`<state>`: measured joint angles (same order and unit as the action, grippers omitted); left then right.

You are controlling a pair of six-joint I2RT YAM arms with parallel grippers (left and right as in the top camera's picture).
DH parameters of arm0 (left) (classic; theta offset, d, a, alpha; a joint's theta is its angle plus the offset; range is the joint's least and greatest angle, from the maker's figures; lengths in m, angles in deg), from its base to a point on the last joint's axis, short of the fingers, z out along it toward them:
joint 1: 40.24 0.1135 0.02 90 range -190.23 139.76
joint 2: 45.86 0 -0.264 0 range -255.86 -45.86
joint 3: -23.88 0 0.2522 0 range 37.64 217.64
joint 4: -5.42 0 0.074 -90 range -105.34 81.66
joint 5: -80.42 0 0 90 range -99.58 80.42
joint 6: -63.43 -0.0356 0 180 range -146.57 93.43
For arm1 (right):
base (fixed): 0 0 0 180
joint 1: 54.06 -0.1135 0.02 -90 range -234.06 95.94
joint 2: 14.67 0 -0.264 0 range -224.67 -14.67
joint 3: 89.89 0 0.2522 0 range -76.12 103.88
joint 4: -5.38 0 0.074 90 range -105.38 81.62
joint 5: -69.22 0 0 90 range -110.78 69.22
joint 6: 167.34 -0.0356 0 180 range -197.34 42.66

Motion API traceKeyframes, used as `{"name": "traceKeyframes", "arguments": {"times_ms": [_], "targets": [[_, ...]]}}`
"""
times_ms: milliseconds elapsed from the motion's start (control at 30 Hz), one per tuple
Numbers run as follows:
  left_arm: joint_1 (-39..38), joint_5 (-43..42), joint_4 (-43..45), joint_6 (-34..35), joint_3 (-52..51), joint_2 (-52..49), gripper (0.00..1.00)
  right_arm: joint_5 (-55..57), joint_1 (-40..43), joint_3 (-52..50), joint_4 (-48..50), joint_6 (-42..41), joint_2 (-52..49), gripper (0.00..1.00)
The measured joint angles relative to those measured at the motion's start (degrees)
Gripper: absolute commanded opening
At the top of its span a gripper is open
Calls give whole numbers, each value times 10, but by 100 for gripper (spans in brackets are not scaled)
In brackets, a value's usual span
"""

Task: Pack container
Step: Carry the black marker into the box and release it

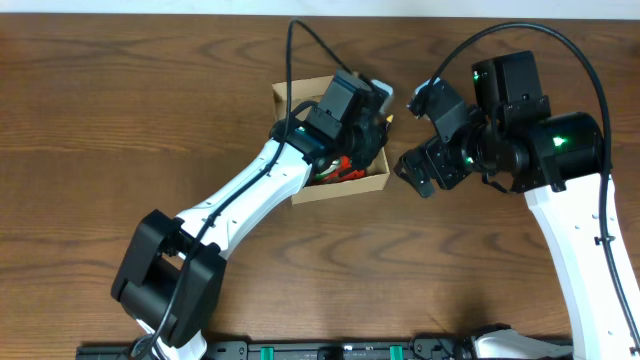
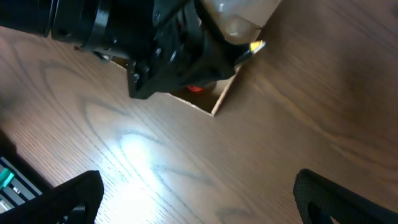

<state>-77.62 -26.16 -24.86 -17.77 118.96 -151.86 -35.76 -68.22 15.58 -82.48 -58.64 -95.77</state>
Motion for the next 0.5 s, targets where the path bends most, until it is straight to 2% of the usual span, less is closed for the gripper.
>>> {"name": "traceKeyframes", "arguments": {"times_ms": [300, 500], "targets": [[0, 26, -6, 244, 0, 0, 6, 0, 0, 0, 0, 0, 0, 99], [0, 39, -6, 328, 0, 0, 6, 0, 0, 0, 0, 0, 0, 99]]}}
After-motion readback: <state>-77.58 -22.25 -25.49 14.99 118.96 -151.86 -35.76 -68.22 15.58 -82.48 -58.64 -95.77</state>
